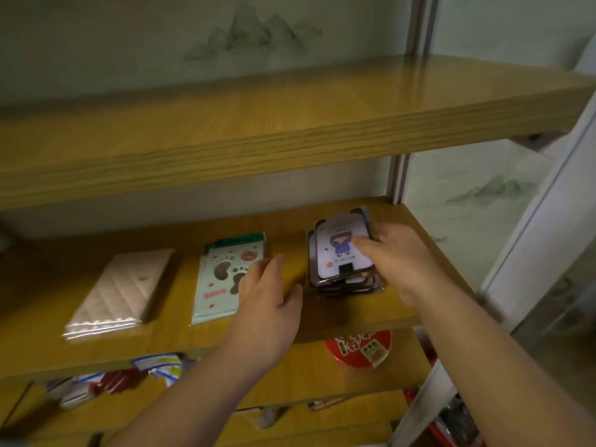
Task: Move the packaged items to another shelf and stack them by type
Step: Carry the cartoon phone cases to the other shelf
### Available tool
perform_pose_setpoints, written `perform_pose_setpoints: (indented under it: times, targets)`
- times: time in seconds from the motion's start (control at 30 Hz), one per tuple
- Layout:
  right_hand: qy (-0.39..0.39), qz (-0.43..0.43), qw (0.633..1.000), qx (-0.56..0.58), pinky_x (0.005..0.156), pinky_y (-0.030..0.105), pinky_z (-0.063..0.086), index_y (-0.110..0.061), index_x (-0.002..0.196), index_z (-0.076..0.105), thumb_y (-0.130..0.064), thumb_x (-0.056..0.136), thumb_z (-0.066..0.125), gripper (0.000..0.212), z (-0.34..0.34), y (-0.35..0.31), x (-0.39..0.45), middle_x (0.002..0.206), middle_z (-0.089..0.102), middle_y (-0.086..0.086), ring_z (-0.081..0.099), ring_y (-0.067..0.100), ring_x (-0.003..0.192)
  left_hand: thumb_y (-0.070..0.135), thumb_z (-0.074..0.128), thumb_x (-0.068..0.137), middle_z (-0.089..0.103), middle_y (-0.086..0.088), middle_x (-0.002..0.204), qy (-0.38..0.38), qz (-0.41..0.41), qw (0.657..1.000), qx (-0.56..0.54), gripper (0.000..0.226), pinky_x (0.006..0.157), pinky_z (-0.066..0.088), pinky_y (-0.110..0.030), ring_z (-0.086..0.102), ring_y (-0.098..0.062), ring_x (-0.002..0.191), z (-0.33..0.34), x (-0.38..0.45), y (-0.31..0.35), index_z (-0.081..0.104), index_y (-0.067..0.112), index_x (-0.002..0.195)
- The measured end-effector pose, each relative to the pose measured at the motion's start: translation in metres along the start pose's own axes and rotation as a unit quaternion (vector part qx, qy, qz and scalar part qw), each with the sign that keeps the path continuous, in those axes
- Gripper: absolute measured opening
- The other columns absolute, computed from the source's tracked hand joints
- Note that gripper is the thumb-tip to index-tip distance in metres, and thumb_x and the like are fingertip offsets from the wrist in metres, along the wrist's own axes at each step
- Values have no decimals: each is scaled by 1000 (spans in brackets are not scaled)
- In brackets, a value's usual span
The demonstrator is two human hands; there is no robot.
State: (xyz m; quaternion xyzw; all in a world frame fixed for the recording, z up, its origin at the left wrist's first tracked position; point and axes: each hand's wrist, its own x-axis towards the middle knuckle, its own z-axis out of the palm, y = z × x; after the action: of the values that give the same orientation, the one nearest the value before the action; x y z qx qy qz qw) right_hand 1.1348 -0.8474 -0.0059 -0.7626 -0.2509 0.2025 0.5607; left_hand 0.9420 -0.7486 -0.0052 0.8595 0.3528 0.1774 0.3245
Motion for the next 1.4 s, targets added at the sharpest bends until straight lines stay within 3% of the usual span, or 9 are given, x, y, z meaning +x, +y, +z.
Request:
perform_pose_setpoints:
  times: [0.13,0.2,0.33,0.47,0.77,0.87,1.1,1.27,1.4]
  targets:
    - [20,-41,985,-164,55,27,51,-30,89,66,-32,90,65,2,9,4,5,81,72,-8,69,10,73,35,53,100,26,4,159,19,-16,1000,-16,58,119,22,-35,23,-22,148,-8,-3,-7,32,29,154]
    - [28,-48,979,-197,55,27,50,-31,97,64,-36,90,64,9,12,8,4,85,71,-8,67,11,75,36,54,99,30,8,153,20,-26,999,-26,58,116,34,-46,35,-25,142,-11,-5,-10,33,30,152]
    - [59,-65,953,-290,46,17,33,-33,98,54,-45,87,68,21,14,9,0,89,57,-8,52,2,66,37,54,99,34,10,144,29,-30,999,-18,59,112,37,-47,39,-24,137,-15,-5,-18,33,30,153]
    - [112,-121,926,-340,62,24,38,-24,117,60,-48,88,66,38,15,6,-9,98,44,-7,48,11,84,33,56,98,36,7,145,42,-1,999,-13,58,112,38,-46,36,-20,140,-21,-9,-23,35,29,152]
    - [8,-260,921,-291,95,25,43,-27,136,53,-48,92,52,48,72,-37,-62,132,56,-9,51,8,120,47,49,94,37,22,144,80,65,991,80,53,100,21,-11,21,13,126,-61,-23,-67,42,35,145]
    - [-13,-269,917,-295,94,18,39,-27,137,54,-47,91,51,50,100,-47,-81,133,57,-11,51,3,117,46,51,96,39,18,147,104,56,988,101,53,105,24,-17,28,3,134,-82,-32,-90,42,32,146]
    - [-52,-290,902,-315,103,28,45,-25,139,54,-41,94,56,48,178,-74,-123,140,55,-8,52,11,126,36,58,95,48,1,148,136,66,973,177,55,111,24,-24,35,-15,139,-159,-74,-148,47,16,145]
    - [-55,-295,890,-343,98,22,33,-20,138,56,-35,92,64,49,253,-103,-159,139,57,-1,51,17,125,33,62,94,51,-3,145,165,25,972,163,56,110,36,-34,41,-20,134,-230,-121,-210,49,12,144]
    - [-88,-312,883,-339,100,30,42,-20,136,57,-39,89,63,51,324,-126,-196,137,58,-2,54,18,123,31,63,93,52,-6,144,192,-2,966,174,56,111,35,-35,42,-23,135,-292,-167,-264,50,10,143]
